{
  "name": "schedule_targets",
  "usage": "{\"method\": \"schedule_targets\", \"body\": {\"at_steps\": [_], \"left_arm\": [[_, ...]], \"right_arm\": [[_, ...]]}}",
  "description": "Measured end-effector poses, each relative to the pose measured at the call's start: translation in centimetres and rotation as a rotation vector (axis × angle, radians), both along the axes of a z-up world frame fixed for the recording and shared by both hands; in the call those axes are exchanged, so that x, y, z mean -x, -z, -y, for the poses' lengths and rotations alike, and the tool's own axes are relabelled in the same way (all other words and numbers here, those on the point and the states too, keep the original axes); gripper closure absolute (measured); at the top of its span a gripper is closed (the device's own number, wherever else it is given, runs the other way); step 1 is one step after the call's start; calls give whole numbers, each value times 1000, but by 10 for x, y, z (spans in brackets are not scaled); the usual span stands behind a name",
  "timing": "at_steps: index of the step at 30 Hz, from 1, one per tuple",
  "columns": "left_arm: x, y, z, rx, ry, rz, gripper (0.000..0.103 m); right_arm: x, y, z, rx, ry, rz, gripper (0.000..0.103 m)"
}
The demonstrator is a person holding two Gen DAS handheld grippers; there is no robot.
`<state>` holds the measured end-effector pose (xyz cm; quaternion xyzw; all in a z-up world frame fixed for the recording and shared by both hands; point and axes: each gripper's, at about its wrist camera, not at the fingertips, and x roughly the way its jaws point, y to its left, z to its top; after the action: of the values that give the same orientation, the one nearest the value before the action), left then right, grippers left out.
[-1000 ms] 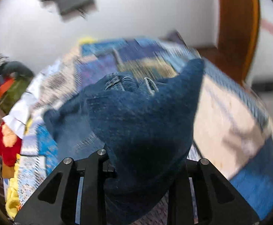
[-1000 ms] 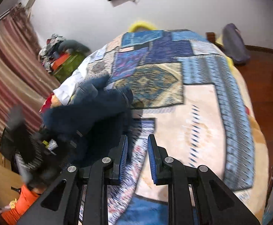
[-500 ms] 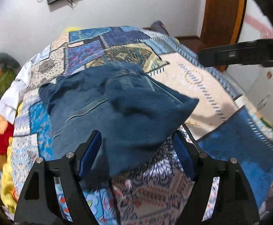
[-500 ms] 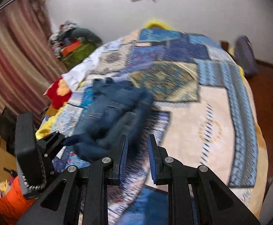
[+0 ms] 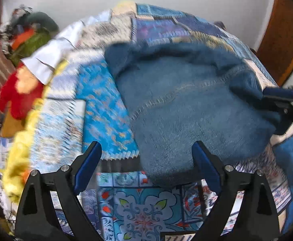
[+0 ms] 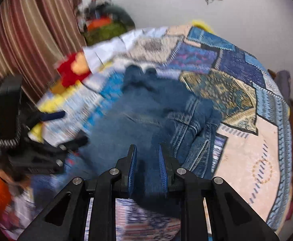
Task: Fold large clothes
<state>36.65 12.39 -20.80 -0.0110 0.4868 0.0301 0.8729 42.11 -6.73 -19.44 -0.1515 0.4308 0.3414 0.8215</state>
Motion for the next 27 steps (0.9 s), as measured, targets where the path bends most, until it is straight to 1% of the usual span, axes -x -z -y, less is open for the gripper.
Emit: {"method": "schedule_targets", "body": {"at_steps": [1, 2, 3, 4, 5, 6, 7, 8, 10, 11, 13, 15, 18, 20, 22, 24, 26, 27], "left_arm": [[3, 6, -1, 22, 1, 4, 4], [5, 10, -2, 27, -4, 2, 1], [7, 14, -2, 28, -6, 0, 0], [9, 16, -1, 34, 0, -1, 0], [12, 20, -1, 34, 5, -8, 0], [14, 23, -1, 31, 9, -18, 0], [17, 27, 0, 26, 12, -28, 0], [21, 29, 1, 25, 16, -33, 0], [29, 32, 0, 24, 24, -52, 0], [32, 34, 0, -18, 19, -69, 1], [36, 30, -2, -96, 23, -72, 9], [39, 19, -8, -114, 31, -47, 9], [38, -13, -24, -78, 13, 30, 9], [28, -33, -33, -59, -9, 83, 9], [10, -49, -40, -42, -18, 126, 9], [-18, -56, -42, -25, -25, 142, 8], [-45, -55, -45, 4, -24, 140, 8], [-63, -50, -46, 30, -28, 125, 8]], "right_arm": [[0, 10, 2, 39, -8, 15, 86], [0, 15, 5, 59, -7, 24, 86], [1, 22, 11, 100, 7, 56, 86], [2, 28, 16, 144, 22, 85, 80], [1, 33, 25, 148, 25, 81, 70], [0, 35, 32, 147, 47, 86, 45], [-3, 37, 45, 136, 86, 93, 23], [-5, 37, 52, 117, 97, 84, 19], [-14, 39, 70, 45, 110, -16, 18], [-17, 39, 73, 27, 121, -44, 18], [-24, 35, 81, -20, 139, -106, 18], [-26, 27, 82, -40, 139, -126, 18], [-28, 8, 76, -69, 125, -108, 18], [-31, -8, 68, -112, 105, -87, 18], [-38, -18, 63, -155, 101, -90, 16], [-50, -24, 56, -199, 112, -105, 12], [-65, -25, 45, -220, 125, -124, 12], [-71, -23, 40, -223, 125, -136, 12]]}}
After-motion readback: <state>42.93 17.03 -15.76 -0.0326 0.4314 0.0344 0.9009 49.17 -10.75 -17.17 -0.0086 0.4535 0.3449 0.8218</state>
